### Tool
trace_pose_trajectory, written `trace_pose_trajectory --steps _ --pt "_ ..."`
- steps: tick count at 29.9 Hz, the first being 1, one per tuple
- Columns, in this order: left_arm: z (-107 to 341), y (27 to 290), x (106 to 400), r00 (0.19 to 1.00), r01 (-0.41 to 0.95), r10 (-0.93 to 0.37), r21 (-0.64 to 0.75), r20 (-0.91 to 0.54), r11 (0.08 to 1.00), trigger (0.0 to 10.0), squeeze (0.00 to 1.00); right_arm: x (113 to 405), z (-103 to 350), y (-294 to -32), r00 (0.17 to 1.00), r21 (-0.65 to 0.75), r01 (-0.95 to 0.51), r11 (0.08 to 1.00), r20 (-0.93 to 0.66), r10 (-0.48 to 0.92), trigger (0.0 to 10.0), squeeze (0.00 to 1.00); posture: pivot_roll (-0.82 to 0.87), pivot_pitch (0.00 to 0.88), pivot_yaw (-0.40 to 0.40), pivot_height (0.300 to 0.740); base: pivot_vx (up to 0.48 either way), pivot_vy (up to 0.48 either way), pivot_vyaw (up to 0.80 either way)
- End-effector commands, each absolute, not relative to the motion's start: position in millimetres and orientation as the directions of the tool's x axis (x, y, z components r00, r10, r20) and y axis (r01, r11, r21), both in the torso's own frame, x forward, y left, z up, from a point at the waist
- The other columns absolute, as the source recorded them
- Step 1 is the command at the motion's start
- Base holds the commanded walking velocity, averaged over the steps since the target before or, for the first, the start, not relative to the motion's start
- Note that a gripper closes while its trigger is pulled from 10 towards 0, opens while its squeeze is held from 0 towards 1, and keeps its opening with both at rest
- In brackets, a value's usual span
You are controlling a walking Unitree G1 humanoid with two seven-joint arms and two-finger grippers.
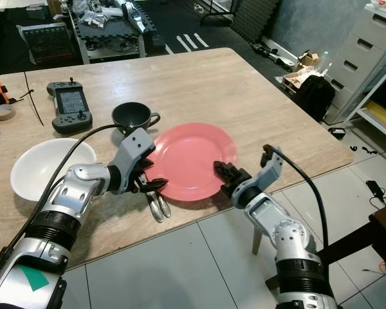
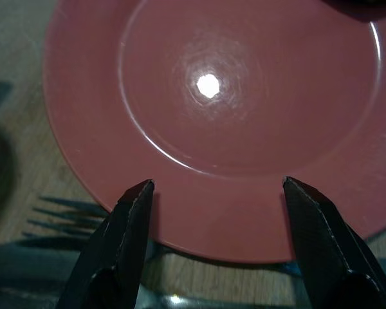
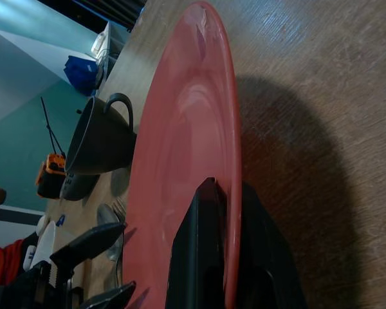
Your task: Setting the table
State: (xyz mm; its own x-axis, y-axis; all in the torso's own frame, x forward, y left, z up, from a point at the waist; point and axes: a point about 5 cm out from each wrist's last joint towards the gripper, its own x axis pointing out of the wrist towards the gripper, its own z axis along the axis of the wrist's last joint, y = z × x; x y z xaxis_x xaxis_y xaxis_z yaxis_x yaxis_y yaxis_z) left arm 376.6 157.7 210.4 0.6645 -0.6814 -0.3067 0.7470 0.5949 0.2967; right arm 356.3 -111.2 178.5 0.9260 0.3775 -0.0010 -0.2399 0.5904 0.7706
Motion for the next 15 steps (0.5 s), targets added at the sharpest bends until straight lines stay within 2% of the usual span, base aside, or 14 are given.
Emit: trace_pose_trajectory --steps 1,3,6,8,9,10,12,13,15 --pt "210 156 376 0.67 0.742 -0.684 0.308 -0.288 0.596 10.0 0.0 353 165 -116 0.929 0.777 -0.186 0.601 -0.06 0.365 0.0 0.0 0.07 0.202 -0.001 0.74 0.0 0.0 0.0" --pt "215 156 377 0.683 0.728 -0.681 0.321 -0.264 0.606 10.0 0.0 352 165 -116 0.929 0.778 -0.189 0.599 -0.057 0.366 0.0 0.0 0.07 0.202 0.0 0.74 0.0 0.0 0.0" --pt "247 152 380 0.747 0.632 -0.661 0.381 -0.069 0.675 10.0 0.0 350 171 -117 0.933 0.767 -0.223 0.601 -0.01 0.359 0.0 0.0 0.07 0.203 0.0 0.74 0.0 0.0 0.0" --pt "276 150 378 0.77 0.569 -0.629 0.333 0.105 0.752 10.0 0.0 347 185 -121 0.944 0.667 -0.285 0.688 0.07 0.323 0.0 0.0 0.07 0.205 0.002 0.74 0.0 0.0 0.0" --pt "288 149 376 0.778 0.538 -0.6 0.298 0.184 0.789 10.0 0.0 345 193 -123 0.946 0.622 -0.306 0.72 0.116 0.302 4.4 0.0 0.07 0.205 0.007 0.74 0.0 0.0 0.0" --pt "299 149 372 0.788 0.505 -0.56 0.251 0.258 0.826 10.0 0.0 344 201 -128 0.953 0.58 -0.302 0.757 0.157 0.26 10.0 0.0 0.07 0.205 0.008 0.74 0.0 0.0 0.0" --pt "307 148 364 0.809 0.46 -0.488 0.164 0.328 0.873 10.0 0.0 342 214 -137 0.961 0.509 -0.263 0.819 0.215 0.175 10.0 0.0 0.06 0.208 0.014 0.74 0.0 0.0 0.0" --pt "307 148 364 0.809 0.46 -0.488 0.164 0.328 0.873 10.0 0.0 342 214 -137 0.961 0.509 -0.263 0.819 0.215 0.175 10.0 0.0 0.06 0.208 0.014 0.74 0.0 0.0 0.0" --pt "305 144 356 0.831 0.428 -0.442 0.12 0.337 0.896 10.0 0.0 341 228 -148 0.963 0.426 -0.177 0.887 0.261 0.067 10.0 0.0 0.06 0.211 0.015 0.74 0.0 0.0 0.0"
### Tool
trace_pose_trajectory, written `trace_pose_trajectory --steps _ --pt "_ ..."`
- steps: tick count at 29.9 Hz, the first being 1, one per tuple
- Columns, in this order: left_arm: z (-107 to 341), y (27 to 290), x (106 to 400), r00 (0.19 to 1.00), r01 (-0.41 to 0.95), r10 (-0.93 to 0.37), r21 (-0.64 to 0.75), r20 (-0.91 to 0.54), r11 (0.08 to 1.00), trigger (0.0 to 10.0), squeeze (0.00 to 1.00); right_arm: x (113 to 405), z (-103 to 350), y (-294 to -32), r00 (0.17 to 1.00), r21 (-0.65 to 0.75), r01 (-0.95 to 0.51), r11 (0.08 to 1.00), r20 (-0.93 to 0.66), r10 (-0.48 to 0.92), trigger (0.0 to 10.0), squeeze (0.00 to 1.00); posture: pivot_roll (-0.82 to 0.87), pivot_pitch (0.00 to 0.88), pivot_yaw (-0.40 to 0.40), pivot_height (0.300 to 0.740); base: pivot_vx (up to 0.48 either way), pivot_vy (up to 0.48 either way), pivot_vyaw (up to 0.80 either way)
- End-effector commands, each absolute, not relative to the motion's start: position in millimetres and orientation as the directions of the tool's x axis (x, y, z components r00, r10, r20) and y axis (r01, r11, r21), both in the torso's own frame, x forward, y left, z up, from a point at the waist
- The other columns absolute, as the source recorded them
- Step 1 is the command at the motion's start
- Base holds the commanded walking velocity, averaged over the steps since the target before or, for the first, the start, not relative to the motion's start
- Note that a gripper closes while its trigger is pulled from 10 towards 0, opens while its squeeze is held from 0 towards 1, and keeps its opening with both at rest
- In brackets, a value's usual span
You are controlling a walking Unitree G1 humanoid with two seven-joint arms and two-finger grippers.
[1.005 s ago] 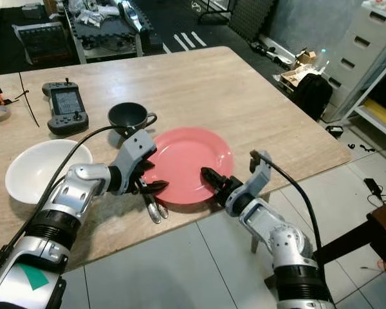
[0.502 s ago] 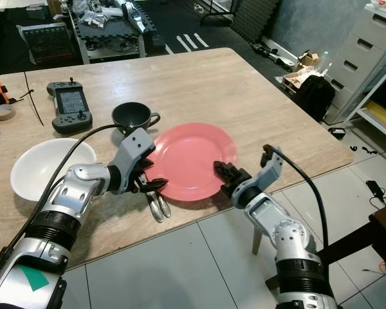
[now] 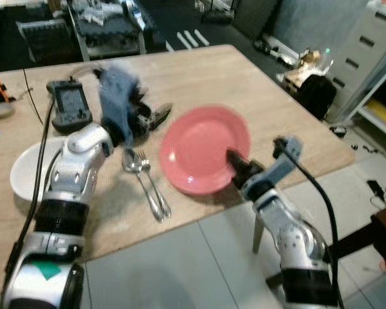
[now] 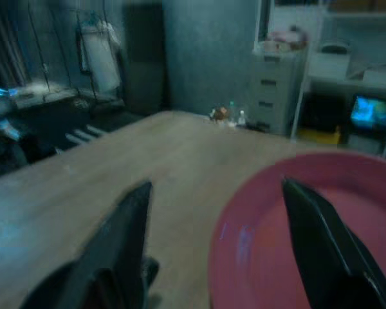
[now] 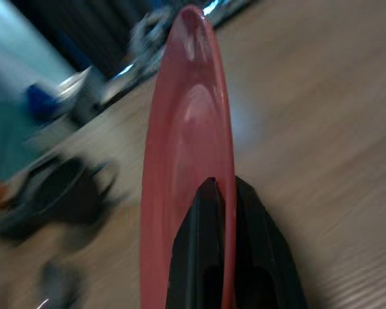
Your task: Setting the table
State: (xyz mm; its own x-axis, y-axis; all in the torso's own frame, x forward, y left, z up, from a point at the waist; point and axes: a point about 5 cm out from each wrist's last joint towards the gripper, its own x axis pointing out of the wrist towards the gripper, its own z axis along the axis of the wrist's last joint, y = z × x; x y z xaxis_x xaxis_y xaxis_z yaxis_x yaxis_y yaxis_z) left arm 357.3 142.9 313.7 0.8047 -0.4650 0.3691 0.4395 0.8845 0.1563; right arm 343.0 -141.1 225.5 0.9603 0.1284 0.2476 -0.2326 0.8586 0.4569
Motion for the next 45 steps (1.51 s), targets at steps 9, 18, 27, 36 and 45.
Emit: trace_pose_trajectory --steps 9,18,27,36,45 --pt "283 143 336 0.924 0.269 -0.251 -0.023 0.29 0.963 10.0 0.0 332 268 -172 0.897 0.284 -0.033 0.958 0.431 -0.096 10.0 0.0 0.06 0.201 0.015 0.74 0.0 0.0 0.0" --pt "275 143 314 0.934 0.234 -0.229 0.015 0.274 0.972 10.0 0.0 323 266 -178 0.88 0.259 0.014 0.966 0.456 -0.135 10.0 0.0 0.07 0.18 0.026 0.74 0.0 0.0 0.0" --pt "267 143 313 0.952 0.191 -0.182 -0.014 0.246 0.981 10.0 0.0 324 259 -178 0.89 0.26 0.014 0.965 0.436 -0.13 10.0 0.0 0.06 0.166 0.033 0.74 0.0 0.0 0.0" --pt "265 143 314 0.955 0.184 -0.176 -0.013 0.237 0.983 10.0 0.0 326 254 -182 0.898 0.263 0.023 0.965 0.419 -0.135 10.0 0.0 0.06 0.157 0.041 0.74 -0.098 0.0 0.0" --pt "263 142 313 0.957 0.181 -0.174 -0.009 0.232 0.983 10.0 0.0 327 250 -186 0.903 0.262 0.031 0.965 0.407 -0.14 10.0 0.0 0.05 0.152 0.04 0.74 -0.297 0.0 0.0"
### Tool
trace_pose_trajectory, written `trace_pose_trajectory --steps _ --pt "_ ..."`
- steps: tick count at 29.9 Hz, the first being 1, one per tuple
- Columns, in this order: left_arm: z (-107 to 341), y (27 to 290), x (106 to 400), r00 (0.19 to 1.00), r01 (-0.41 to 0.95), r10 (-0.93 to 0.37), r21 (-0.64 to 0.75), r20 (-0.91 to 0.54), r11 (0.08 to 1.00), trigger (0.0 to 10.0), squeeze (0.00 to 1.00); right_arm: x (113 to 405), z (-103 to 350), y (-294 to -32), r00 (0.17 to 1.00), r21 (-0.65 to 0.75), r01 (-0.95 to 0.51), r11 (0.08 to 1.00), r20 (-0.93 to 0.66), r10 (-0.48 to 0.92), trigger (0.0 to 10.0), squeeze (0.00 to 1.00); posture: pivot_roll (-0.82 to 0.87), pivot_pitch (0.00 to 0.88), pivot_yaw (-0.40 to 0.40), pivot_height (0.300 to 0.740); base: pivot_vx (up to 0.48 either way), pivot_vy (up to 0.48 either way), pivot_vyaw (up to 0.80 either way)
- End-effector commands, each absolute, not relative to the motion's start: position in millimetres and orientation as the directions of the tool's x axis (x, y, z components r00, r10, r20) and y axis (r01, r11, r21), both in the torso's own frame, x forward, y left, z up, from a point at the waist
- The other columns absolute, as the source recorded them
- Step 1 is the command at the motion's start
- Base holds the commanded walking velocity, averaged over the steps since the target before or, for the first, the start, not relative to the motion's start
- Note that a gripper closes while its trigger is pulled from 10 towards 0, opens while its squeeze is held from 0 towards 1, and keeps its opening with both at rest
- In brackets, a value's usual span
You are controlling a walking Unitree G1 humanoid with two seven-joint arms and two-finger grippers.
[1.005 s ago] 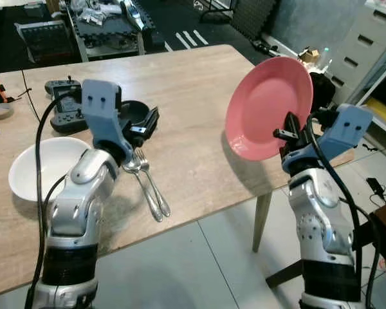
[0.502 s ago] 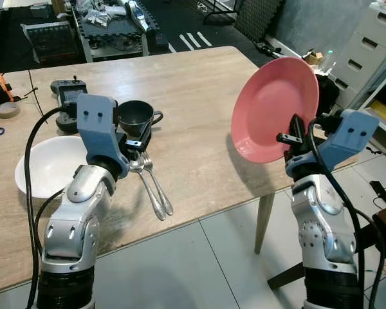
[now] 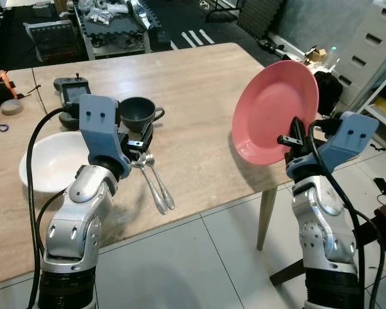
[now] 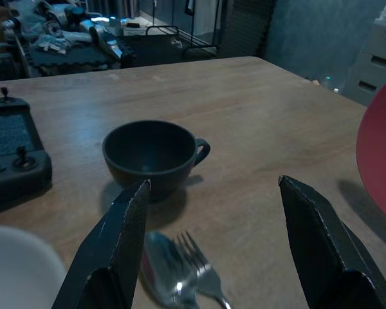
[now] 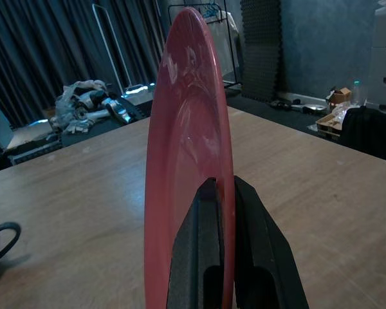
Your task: Setting the table
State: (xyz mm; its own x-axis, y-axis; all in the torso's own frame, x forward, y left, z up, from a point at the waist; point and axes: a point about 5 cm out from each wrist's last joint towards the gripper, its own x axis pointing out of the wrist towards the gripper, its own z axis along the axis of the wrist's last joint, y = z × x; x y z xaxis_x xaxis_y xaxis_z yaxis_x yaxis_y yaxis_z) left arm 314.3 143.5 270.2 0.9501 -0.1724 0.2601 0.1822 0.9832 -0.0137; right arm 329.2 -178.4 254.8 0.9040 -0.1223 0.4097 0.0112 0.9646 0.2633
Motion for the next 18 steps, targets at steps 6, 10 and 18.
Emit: trace_pose_trajectory --steps 6,10,18 --pt "263.1 140.9 313.2 0.957 0.184 -0.175 -0.019 0.233 0.983 10.0 0.0 328.1 248.0 -187.9 0.905 0.263 0.036 0.964 0.4 -0.143 10.0 0.0 0.05 0.152 0.039 0.74 -0.279 0.0 0.0" --pt "263.6 140.4 313.4 0.956 0.187 -0.177 -0.02 0.236 0.982 10.0 0.0 328.2 247.5 -188.2 0.906 0.263 0.038 0.964 0.398 -0.144 10.0 0.0 0.05 0.152 0.04 0.74 -0.274 0.0 0.0" --pt "264.2 139.4 313.6 0.955 0.189 -0.179 -0.02 0.236 0.982 10.0 0.0 328.0 245.2 -187.9 0.908 0.264 0.038 0.964 0.392 -0.144 10.0 0.0 0.05 0.156 0.042 0.74 -0.259 0.0 0.0"
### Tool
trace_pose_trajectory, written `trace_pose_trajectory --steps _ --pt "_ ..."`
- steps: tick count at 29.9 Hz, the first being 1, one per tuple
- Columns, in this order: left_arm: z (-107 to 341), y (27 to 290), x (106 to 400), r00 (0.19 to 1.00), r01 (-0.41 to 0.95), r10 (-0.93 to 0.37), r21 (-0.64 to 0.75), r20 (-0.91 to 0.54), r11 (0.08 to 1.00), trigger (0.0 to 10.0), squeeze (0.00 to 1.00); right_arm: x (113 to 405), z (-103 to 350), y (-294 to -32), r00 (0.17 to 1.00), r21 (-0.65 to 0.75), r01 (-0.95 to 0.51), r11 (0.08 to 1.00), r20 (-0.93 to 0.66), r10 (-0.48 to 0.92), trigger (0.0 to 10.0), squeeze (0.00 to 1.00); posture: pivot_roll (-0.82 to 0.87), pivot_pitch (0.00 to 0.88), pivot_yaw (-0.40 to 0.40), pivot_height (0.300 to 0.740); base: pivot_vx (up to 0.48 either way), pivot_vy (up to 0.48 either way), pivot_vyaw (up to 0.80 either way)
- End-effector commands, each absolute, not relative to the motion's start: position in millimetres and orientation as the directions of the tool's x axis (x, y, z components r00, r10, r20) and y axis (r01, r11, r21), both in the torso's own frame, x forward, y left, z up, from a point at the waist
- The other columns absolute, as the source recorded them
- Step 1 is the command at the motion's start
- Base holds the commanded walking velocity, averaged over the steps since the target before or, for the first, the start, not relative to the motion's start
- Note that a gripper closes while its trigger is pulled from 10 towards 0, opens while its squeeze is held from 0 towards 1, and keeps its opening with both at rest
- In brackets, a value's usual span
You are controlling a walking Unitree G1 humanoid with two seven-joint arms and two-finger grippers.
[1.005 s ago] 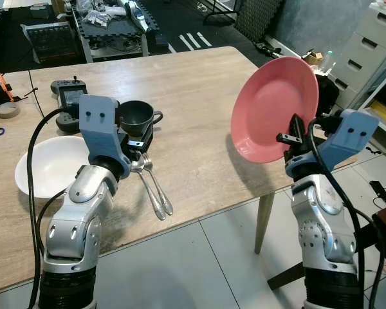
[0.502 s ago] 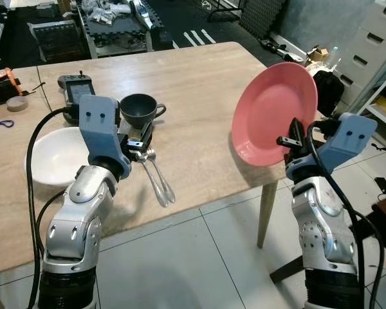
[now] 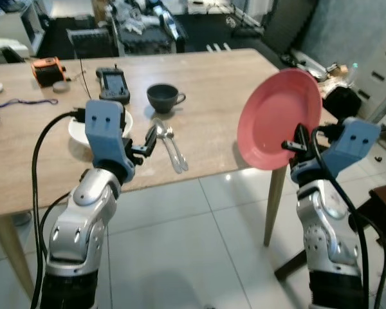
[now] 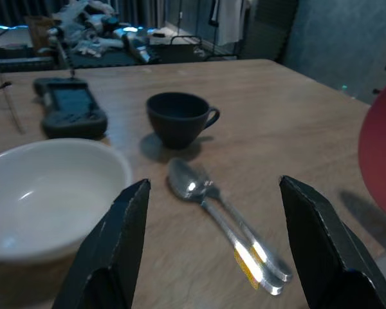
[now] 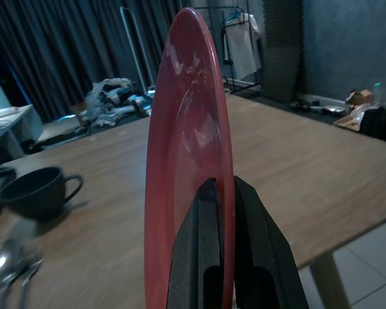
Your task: Setting the table
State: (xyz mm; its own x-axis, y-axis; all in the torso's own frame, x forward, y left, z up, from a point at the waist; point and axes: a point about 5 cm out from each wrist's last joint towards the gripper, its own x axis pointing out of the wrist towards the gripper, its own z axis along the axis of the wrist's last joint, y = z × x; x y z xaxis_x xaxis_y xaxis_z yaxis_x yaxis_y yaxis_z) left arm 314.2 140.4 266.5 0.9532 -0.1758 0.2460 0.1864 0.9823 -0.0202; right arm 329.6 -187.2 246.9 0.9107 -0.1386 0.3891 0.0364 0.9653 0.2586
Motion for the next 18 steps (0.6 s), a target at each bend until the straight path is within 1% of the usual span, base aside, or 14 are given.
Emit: trace_pose_trajectory --steps 1,18 --pt "264.2 139.4 313.6 0.955 0.189 -0.179 -0.02 0.236 0.982 10.0 0.0 328.0 245.2 -187.9 0.908 0.264 0.038 0.964 0.392 -0.144 10.0 0.0 0.05 0.156 0.042 0.74 -0.255 0.0 0.0" --pt "264.3 138.2 314.1 0.956 0.192 -0.181 -0.026 0.231 0.981 10.0 0.0 327.8 240.1 -188.1 0.914 0.268 0.042 0.963 0.379 -0.145 10.0 0.0 0.05 0.163 0.043 0.74 -0.254 0.0 0.0"
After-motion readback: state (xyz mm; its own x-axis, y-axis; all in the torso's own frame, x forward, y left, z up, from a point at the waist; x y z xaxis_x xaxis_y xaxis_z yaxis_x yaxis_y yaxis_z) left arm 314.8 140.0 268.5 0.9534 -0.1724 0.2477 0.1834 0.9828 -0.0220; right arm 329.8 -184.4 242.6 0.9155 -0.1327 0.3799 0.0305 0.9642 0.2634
